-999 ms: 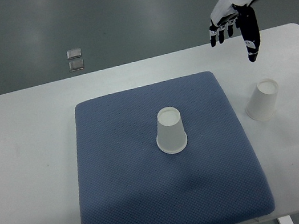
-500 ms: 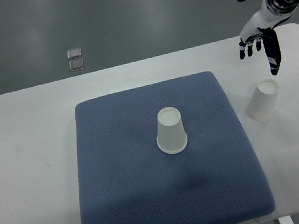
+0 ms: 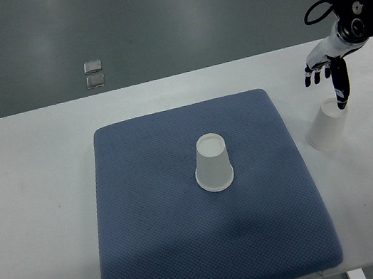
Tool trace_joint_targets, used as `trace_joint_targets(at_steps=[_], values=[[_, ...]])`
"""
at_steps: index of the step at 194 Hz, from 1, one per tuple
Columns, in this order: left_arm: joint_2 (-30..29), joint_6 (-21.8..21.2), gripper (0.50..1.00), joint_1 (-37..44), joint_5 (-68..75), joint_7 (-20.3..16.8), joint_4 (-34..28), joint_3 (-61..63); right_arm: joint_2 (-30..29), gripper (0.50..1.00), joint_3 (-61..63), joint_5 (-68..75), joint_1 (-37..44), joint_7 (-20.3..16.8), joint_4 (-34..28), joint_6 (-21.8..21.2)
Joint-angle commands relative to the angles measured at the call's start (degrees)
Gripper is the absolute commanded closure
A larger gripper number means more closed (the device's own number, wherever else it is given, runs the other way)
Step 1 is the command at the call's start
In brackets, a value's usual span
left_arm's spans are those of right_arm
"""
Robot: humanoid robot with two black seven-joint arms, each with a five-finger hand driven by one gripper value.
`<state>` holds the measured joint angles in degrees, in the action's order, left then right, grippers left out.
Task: Stack paper cups
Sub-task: 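Lower the right hand and close fingers around the cup's base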
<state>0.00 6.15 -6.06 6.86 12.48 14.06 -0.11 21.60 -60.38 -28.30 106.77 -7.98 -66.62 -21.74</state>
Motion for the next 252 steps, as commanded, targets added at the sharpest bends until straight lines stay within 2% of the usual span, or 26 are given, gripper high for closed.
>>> trace_joint_targets(at_steps=[1, 43, 106, 150, 204, 224, 252], values=[[0.00, 0.00, 0.500, 0.00, 0.00, 0.00, 0.00, 0.03, -0.16, 0.581, -0.01, 0.00, -2.27, 0.07, 0.96, 2.49], [0.00, 0.00, 0.500, 0.09, 0.00, 0.00, 0.09, -0.06, -0.60, 0.585, 0.08, -0.08, -6.31, 0.07, 2.19, 6.27], [0.00, 0.00, 0.500, 0.17, 0.00, 0.00, 0.36, 0.03, -2.18, 0.587, 0.08, -0.08, -12.64, 0.07, 8.34, 8.20], [0.00, 0.00, 0.500, 0.17, 0.00, 0.00, 0.36, 0.03, -2.18, 0.589, -0.01, -0.26, -14.75, 0.07, 9.31, 9.26], [0.00, 0.00, 0.500, 0.17, 0.00, 0.00, 0.53, 0.03, -1.74, 0.634, 0.08, -0.08, -14.66, 0.07, 9.31, 10.23], [0.00, 0.00, 0.500, 0.17, 0.00, 0.00, 0.44, 0.03, -1.83, 0.683, 0.08, -0.17, -14.66, 0.07, 9.22, 10.23], [0.00, 0.00, 0.500, 0.17, 0.00, 0.00, 0.44, 0.03, -1.83, 0.705, 0.08, -0.17, -14.75, 0.07, 9.22, 10.23]])
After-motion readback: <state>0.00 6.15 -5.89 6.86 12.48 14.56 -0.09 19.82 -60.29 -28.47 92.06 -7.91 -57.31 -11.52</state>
